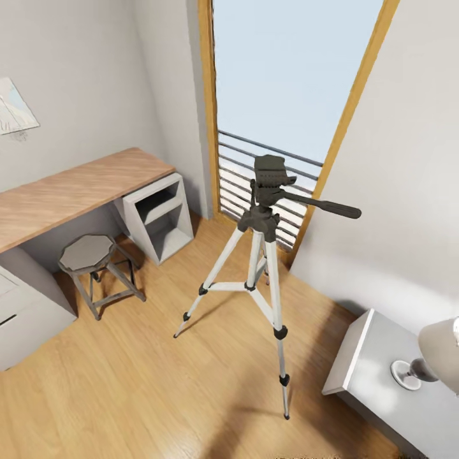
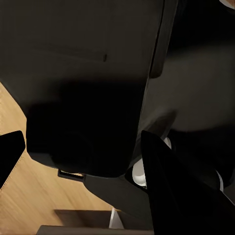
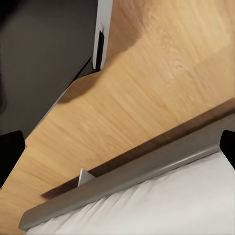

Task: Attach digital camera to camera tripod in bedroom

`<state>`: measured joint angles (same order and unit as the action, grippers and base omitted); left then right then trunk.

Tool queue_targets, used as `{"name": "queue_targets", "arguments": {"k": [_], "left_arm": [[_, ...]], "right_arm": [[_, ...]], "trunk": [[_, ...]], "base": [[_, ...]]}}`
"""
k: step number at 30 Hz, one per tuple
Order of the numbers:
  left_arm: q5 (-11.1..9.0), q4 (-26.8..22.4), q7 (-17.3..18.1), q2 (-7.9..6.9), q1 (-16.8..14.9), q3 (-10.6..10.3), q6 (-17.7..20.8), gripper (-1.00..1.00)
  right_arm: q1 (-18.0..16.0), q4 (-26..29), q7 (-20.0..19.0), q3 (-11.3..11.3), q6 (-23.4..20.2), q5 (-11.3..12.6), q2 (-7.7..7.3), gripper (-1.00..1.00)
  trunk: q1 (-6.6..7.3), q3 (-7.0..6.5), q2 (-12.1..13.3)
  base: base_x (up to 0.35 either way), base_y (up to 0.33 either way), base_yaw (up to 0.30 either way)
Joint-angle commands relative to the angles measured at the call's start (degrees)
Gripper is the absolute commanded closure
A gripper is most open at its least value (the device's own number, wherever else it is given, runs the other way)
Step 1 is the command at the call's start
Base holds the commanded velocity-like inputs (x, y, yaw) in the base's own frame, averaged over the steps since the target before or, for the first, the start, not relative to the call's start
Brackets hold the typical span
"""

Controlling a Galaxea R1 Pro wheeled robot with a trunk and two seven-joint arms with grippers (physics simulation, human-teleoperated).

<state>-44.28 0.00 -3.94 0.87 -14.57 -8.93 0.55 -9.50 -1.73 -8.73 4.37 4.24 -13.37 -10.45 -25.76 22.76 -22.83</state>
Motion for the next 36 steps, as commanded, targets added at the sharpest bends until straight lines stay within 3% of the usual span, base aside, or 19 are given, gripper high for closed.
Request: {"name": "queue_targets", "arguments": {"k": [1, 13, 36], "left_arm": [[-0.3, 0.0, -0.2, 0.01, 0.0, -0.5, 0.1, 1.00], [-0.3, 0.0, -0.2, 0.01, 0.0, -0.5, 0.1, 1.00], [-0.3, 0.0, -0.2, 0.01, 0.0, -0.5, 0.1, 1.00]], "right_arm": [[-0.1, -0.2, -0.1, 0.5, 0.3, -0.5, -0.03, -1.00], [-0.1, -0.2, 0.0, 0.5, 0.2, -0.5, -0.06, -1.00], [-0.1, -0.1, -0.2, 0.5, 0.4, -0.6, -0.23, -1.00]], "trunk": [[-0.03, 0.08, -0.1], [-0.03, 0.08, -0.1], [-0.03, 0.08, -0.1]], "base": [[0.000, 0.000, -0.248], [0.000, 0.000, -0.237], [0.000, 0.000, -0.017]]}}
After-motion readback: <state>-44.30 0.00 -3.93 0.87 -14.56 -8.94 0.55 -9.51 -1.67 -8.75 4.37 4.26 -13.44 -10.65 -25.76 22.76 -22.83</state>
